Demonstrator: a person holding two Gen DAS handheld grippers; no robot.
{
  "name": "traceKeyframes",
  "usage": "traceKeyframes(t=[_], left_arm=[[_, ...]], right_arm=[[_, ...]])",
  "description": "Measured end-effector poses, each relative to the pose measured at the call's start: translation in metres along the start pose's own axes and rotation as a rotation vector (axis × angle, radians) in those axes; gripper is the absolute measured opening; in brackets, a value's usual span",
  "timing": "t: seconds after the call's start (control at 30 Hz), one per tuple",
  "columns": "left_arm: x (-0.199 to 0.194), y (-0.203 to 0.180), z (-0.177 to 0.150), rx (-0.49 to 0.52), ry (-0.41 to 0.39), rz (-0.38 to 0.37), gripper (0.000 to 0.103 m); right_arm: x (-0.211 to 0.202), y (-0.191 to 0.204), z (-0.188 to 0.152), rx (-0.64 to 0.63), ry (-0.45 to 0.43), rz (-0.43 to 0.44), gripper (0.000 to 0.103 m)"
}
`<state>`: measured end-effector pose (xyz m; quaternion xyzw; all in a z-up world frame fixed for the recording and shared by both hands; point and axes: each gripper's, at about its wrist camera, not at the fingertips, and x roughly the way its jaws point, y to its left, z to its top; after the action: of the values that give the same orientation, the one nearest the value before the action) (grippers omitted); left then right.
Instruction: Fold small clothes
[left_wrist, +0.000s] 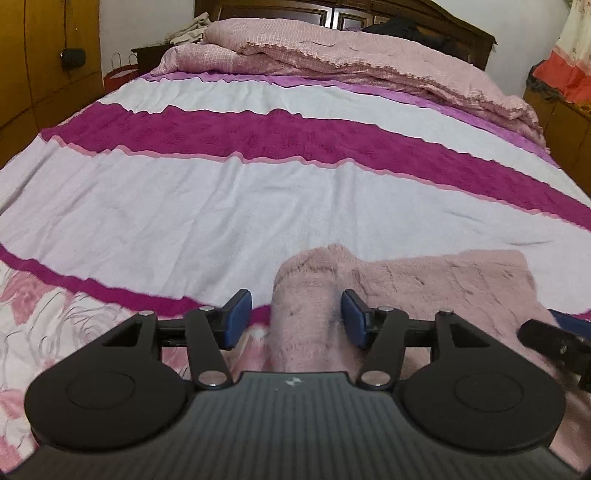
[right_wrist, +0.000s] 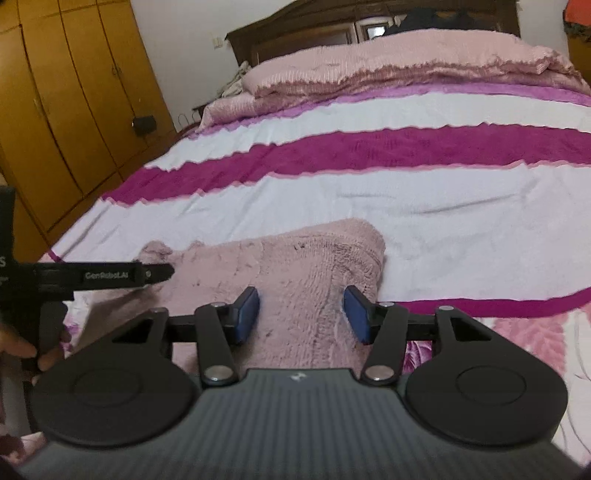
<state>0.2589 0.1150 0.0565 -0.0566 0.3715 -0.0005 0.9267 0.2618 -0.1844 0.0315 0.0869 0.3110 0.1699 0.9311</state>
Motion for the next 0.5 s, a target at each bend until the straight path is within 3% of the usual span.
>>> traceKeyframes(t=[0.2, 0.4, 0.5], left_arm=[[-0.056, 0.008, -0.017, 0.024, 0.053, -0.029, 0.062], [-0.095, 0.016, -0.053, -0.005, 0.111, -0.096, 0.065], [-0.097, 0.016, -0.073, 0.037, 0.132, -0.057, 0.069]], right_arm=[[-0.045, 0.000, -0.008, 0.044, -0.008, 0.013, 0.055], [-0.074, -0.004, -0.033, 0.105, 0.025, 0.013, 0.055], [-0.081, -0.003, -0.048, 0.128, 0.043, 0.025, 0.055]])
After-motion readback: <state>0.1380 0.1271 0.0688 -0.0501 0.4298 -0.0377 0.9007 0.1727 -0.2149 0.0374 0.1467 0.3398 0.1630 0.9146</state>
